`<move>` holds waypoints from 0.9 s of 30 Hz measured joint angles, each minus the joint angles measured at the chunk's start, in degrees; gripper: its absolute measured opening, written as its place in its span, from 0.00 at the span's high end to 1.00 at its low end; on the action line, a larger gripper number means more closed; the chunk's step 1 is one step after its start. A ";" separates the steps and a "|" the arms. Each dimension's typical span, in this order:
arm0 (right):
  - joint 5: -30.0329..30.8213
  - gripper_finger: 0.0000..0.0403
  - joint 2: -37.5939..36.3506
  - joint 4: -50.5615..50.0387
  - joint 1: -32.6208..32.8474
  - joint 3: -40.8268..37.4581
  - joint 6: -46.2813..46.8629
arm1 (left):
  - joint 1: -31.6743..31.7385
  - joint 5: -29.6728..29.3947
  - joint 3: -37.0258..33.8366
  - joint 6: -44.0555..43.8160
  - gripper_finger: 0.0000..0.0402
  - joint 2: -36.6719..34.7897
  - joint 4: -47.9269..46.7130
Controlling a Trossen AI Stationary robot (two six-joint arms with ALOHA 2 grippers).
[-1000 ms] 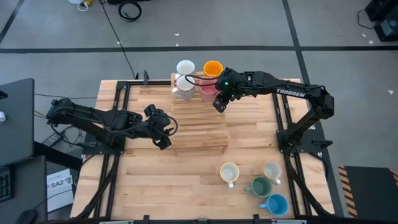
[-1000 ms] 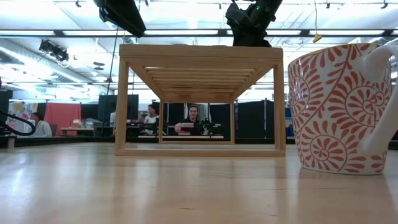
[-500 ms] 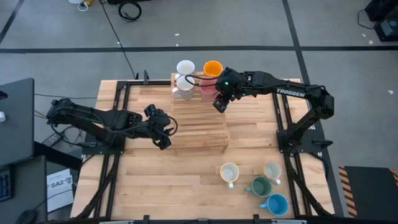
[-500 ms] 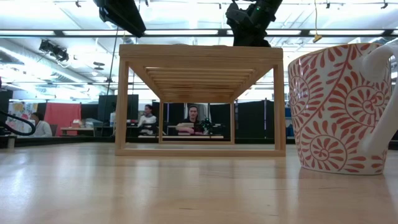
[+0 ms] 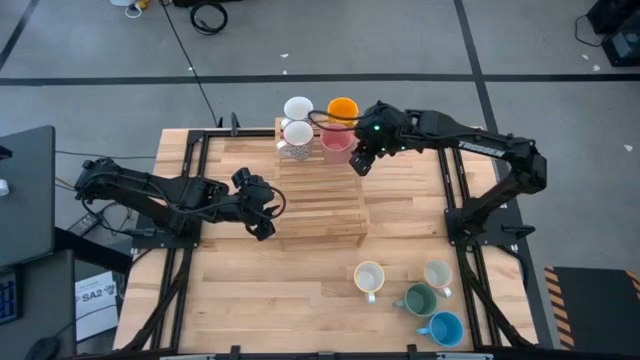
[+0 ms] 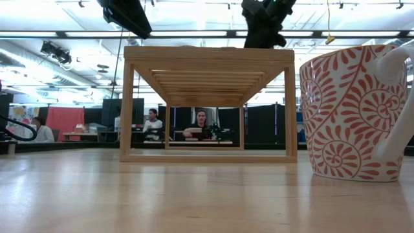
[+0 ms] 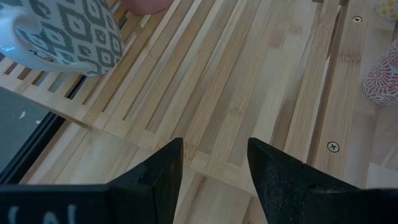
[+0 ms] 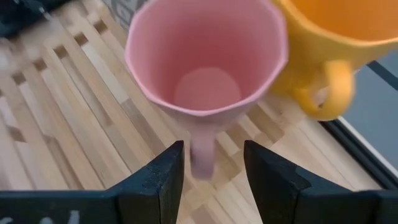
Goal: Place coffee mugs
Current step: Adjust the yellow cup on the shelf
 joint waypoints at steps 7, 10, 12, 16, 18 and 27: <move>-0.16 0.57 -5.65 0.00 -0.08 0.00 0.03 | 0.00 0.00 0.00 0.00 0.54 0.00 0.00; -1.59 0.57 -8.31 0.00 -0.08 0.00 2.02 | 0.02 0.00 0.00 0.00 0.54 0.00 0.00; -3.35 0.57 -10.07 -0.02 0.01 0.00 3.73 | 0.00 0.00 0.00 0.00 0.54 0.00 0.00; -5.55 0.57 -12.84 -0.02 0.06 0.00 4.94 | 0.01 0.00 0.00 0.00 0.54 0.00 0.00; -4.90 0.57 -13.79 -0.02 0.06 0.00 4.94 | 0.02 0.02 0.00 0.02 0.54 0.00 0.00; 10.01 0.57 -14.26 -0.02 -3.68 0.02 -1.85 | 0.02 0.02 0.00 0.00 0.54 0.00 0.00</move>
